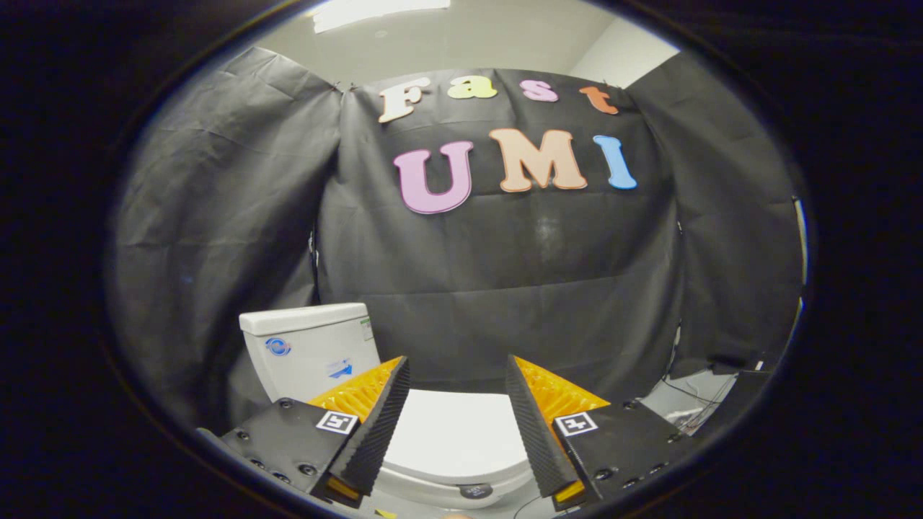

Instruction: Open the toilet lid.

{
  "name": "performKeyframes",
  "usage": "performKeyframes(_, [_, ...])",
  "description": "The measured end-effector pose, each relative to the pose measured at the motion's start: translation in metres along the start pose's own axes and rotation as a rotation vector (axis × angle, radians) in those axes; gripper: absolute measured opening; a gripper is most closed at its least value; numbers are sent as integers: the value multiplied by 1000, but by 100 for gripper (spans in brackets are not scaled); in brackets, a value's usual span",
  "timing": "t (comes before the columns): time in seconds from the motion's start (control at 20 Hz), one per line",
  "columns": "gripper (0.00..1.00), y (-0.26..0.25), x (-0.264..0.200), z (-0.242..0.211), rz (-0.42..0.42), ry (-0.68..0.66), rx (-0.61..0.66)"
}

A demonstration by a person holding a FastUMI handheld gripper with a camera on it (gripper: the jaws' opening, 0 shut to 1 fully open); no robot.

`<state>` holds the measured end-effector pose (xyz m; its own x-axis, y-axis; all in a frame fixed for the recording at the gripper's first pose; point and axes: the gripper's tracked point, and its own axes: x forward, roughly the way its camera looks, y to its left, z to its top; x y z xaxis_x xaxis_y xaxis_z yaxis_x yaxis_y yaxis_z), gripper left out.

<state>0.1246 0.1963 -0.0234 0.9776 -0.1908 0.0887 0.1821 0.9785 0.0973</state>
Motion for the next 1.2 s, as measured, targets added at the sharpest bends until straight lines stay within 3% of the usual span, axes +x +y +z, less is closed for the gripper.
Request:
performKeyframes(0.45, [82,-25,5,-23,-100,17,162])
performKeyframes(0.65, [82,-55,19,-64,-273,162,303])
performKeyframes(0.8, [83,-48,30,-97,-289,219,452])
performKeyframes(0.95, [82,-38,42,-110,-301,158,609])
performKeyframes(1.2, [81,-36,34,-140,-402,11,770])
